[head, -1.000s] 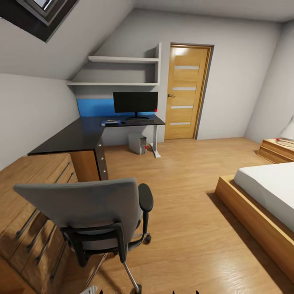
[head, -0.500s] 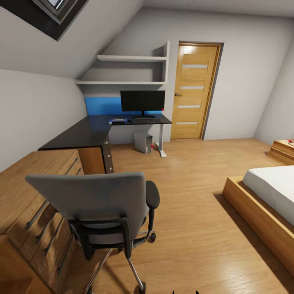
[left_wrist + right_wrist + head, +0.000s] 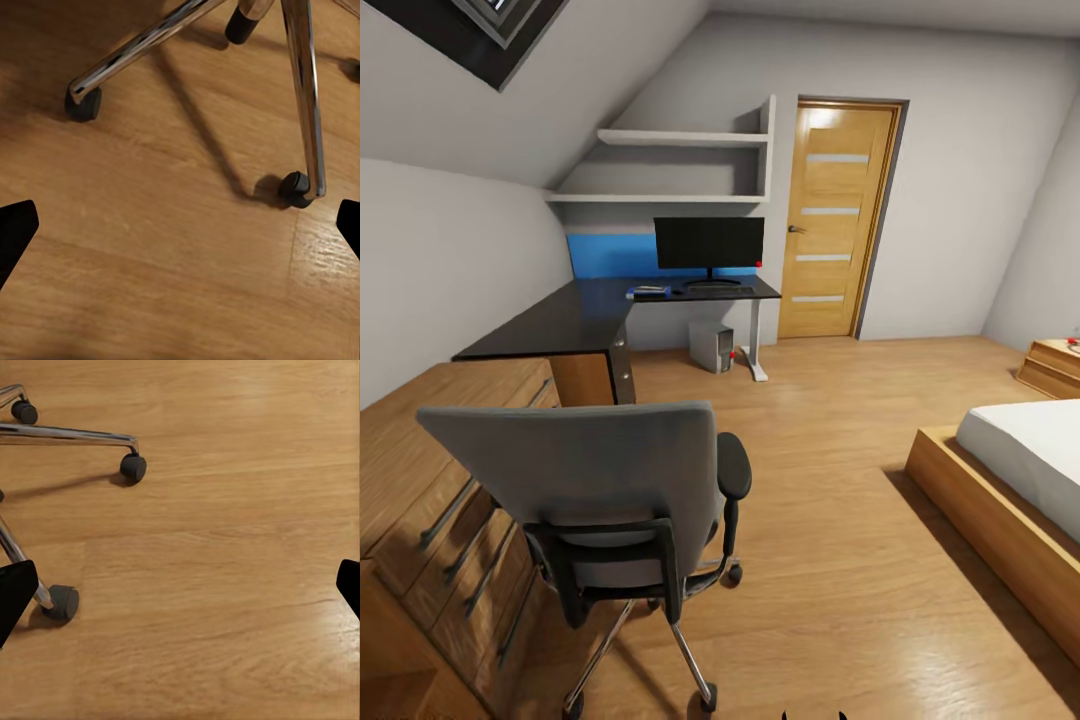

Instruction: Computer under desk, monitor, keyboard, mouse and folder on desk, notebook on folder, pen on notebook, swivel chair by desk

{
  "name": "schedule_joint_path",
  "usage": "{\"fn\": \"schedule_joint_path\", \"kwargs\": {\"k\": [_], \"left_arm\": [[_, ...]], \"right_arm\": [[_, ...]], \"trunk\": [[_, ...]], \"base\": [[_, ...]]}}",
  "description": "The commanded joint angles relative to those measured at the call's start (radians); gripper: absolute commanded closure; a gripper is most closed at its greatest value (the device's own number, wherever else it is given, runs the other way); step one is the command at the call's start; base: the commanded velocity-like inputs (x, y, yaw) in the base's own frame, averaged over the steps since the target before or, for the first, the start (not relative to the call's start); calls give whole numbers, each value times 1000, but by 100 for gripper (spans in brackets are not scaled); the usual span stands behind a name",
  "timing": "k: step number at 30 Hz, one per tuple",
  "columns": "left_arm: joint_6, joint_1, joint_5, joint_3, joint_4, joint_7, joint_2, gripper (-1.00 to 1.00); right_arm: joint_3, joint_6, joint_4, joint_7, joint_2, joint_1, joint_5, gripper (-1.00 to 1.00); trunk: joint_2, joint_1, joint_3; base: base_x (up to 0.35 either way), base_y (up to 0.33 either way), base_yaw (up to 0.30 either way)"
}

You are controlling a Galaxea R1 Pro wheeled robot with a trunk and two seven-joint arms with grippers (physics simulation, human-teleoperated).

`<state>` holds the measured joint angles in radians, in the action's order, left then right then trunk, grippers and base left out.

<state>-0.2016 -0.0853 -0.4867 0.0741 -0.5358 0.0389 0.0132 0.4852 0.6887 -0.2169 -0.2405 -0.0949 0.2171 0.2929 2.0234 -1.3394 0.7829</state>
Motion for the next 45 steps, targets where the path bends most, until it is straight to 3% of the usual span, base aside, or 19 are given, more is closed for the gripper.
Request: {"fn": "schedule_joint_path", "kwargs": {"k": [1, 21, 36, 45], "left_arm": [[-5, -1, -10, 7, 0, 4, -1, -100], [-60, -1, -10, 7, 0, 4, -1, -100], [-61, -1, -10, 7, 0, 4, -1, -100], [-62, -1, -9, 7, 0, 1, -1, -100]], "right_arm": [[9, 3, 1, -5, 1, 1, 7, -100], [8, 5, 1, -5, 3, 1, 6, -100], [7, 5, 1, -5, 1, 1, 8, -100], [7, 8, 0, -5, 3, 1, 8, -100]], "trunk": [[8, -4, 4], [148, -80, 67], [253, -138, 104], [253, -138, 100]], "base": [[0, 0, 0], [0, 0, 5], [0, 0, 187], [0, 0, 100]]}}
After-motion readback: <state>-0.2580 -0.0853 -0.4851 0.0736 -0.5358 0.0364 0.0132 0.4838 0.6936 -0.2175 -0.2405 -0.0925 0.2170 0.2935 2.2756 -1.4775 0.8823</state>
